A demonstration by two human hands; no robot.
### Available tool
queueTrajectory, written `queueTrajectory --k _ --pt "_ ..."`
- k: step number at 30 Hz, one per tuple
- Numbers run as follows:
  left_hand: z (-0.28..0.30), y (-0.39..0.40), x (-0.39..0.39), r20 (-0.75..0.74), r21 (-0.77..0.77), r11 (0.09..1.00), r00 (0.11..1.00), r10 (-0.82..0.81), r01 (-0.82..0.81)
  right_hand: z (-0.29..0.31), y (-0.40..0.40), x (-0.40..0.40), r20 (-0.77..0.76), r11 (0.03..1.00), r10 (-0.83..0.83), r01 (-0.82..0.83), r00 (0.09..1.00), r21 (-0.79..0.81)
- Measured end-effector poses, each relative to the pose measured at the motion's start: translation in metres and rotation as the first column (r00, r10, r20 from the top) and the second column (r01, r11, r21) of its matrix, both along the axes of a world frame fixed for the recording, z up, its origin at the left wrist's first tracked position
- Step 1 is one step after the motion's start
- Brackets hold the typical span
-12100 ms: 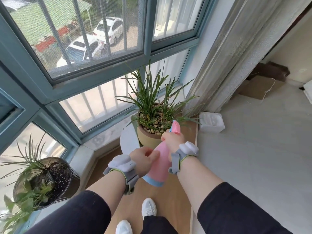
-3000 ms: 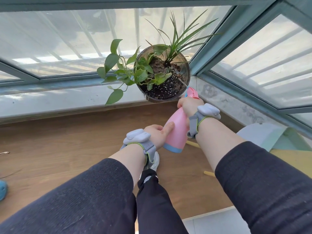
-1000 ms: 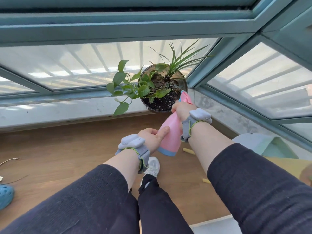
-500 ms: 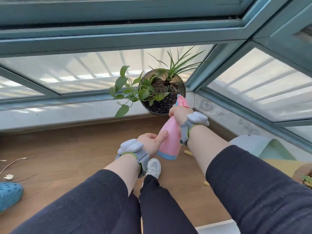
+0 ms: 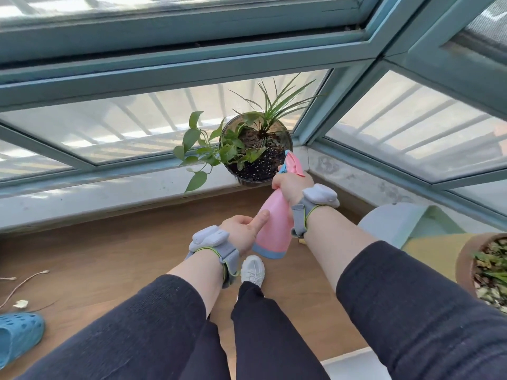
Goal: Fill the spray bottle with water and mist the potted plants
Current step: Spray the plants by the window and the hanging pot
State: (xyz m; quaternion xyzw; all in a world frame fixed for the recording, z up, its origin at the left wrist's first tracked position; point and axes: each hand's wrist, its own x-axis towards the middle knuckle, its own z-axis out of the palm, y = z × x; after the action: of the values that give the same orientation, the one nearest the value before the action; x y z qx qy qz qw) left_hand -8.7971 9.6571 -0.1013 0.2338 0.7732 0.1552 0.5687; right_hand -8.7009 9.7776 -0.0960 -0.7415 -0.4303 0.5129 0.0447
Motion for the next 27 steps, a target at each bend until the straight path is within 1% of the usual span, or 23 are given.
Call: queueTrajectory --k 4,7,9,11,12,15,17,19,21,25,27 --pt "0.009 -0.009 -0.007 0.002 0.044 0.999 1.000 -0.006 0.006 0.020 -0.019 0.000 -0.077 0.992 -0.074 0.081 0.994 0.094" --pt "0.024 -0.017 -0.014 -0.019 0.090 0.995 0.999 -0.033 0.034 0.045 -0.036 0.001 -0.081 0.968 -0.174 0.186 0.981 0.168" --pt "0.038 -0.023 -0.018 -0.002 0.119 0.989 0.997 -0.083 0.083 0.066 -0.056 0.003 -0.142 0.916 -0.286 0.314 0.948 0.250" --pt "0.046 -0.027 -0.020 0.038 0.130 0.990 0.998 -0.058 0.053 0.081 -0.069 0.001 -0.190 0.877 -0.315 0.362 0.930 0.316" --pt "0.050 -0.030 -0.021 0.061 0.148 0.987 0.995 -0.075 0.066 0.090 -0.078 0.001 -0.212 0.846 -0.348 0.403 0.913 0.349" --pt "0.061 -0.039 -0.021 0.108 0.182 0.972 0.980 -0.167 0.146 0.119 -0.110 0.007 -0.288 0.717 -0.461 0.544 0.839 0.436" --pt "0.067 -0.043 -0.018 0.151 0.182 0.974 0.975 -0.164 0.135 0.130 -0.125 0.011 -0.299 0.678 -0.493 0.576 0.817 0.456" --pt "0.079 -0.049 -0.011 0.196 0.195 0.967 0.959 -0.205 0.167 0.144 -0.146 0.020 -0.319 0.627 -0.533 0.619 0.784 0.473" --pt "0.091 -0.056 0.000 0.236 0.210 0.955 0.937 -0.257 0.209 0.156 -0.167 0.030 -0.323 0.588 -0.557 0.638 0.765 0.497" --pt "0.114 -0.073 0.031 0.277 0.224 0.918 0.881 -0.383 0.329 0.181 -0.204 0.057 -0.339 0.457 -0.624 0.681 0.704 0.572" --pt "0.128 -0.084 0.058 0.319 0.236 0.889 0.833 -0.452 0.392 0.193 -0.228 0.081 -0.313 0.398 -0.668 0.680 0.675 0.616"
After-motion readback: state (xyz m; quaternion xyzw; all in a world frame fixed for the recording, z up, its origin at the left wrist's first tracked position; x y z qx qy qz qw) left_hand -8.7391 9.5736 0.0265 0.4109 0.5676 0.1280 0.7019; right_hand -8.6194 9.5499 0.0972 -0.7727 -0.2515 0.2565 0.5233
